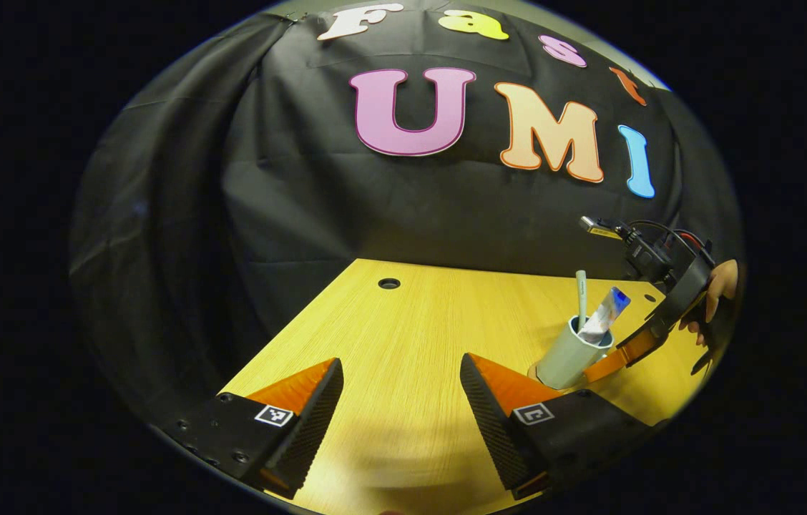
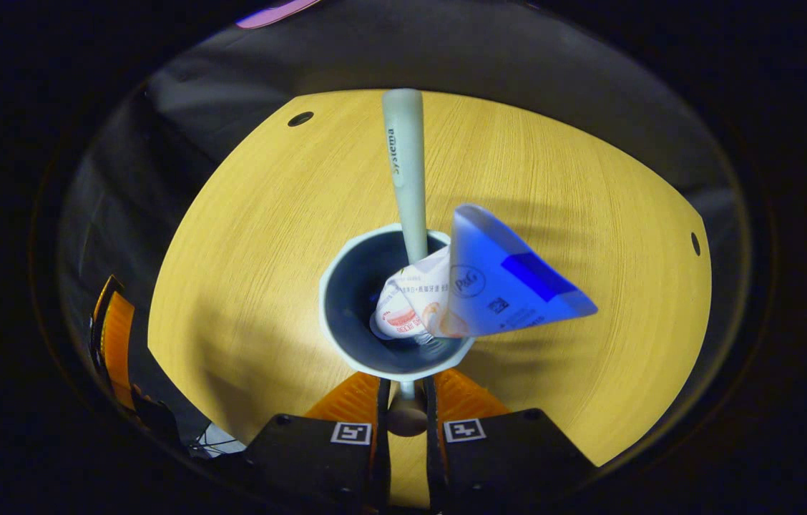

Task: Put the toothbrush and toothpaste on the desktop into the cup, then pick up the cup and place it on the coaster on the desktop.

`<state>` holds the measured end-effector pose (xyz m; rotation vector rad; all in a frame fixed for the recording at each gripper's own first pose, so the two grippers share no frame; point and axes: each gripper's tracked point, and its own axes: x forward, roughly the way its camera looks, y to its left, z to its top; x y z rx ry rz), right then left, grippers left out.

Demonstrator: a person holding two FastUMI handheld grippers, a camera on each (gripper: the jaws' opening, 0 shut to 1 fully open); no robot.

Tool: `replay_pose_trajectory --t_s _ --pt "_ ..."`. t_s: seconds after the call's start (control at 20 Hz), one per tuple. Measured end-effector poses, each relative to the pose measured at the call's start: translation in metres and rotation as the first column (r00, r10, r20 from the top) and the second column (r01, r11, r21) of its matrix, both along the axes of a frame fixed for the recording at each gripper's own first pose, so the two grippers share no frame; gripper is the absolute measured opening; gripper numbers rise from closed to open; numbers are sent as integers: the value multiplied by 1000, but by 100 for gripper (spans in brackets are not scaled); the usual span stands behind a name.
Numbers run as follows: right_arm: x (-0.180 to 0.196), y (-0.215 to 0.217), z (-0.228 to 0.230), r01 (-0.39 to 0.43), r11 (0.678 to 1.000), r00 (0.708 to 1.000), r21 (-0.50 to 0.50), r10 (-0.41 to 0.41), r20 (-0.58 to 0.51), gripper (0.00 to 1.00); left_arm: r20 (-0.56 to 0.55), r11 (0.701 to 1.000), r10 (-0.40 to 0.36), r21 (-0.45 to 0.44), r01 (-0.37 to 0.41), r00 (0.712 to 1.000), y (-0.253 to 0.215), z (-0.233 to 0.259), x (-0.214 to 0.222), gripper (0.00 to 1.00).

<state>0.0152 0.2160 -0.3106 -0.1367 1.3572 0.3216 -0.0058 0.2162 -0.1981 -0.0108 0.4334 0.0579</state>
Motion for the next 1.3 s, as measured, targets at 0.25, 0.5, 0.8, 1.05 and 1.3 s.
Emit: replay_pose_trajectory --t_s 0.25,0.5,0.8,1.05,1.3 --pt "-5 1 17 9 999 1000 41 -9 17 28 4 1000 -18 -17 19 1000 -8 0 2 95" --pt "-3 7 44 5 995 994 104 -16 108 87 23 996 -86 -34 87 996 -36 10 11 95" --pt "-1 -30 94 -3 981 926 192 -70 371 95 61 983 -177 -41 180 982 -99 31 25 95" --pt "2 -94 159 11 973 775 231 -154 613 99 99 979 -191 -55 197 977 -150 58 22 95" --pt "-19 -152 203 98 947 602 305 -300 740 99 183 976 -200 -51 212 963 -189 100 14 95"
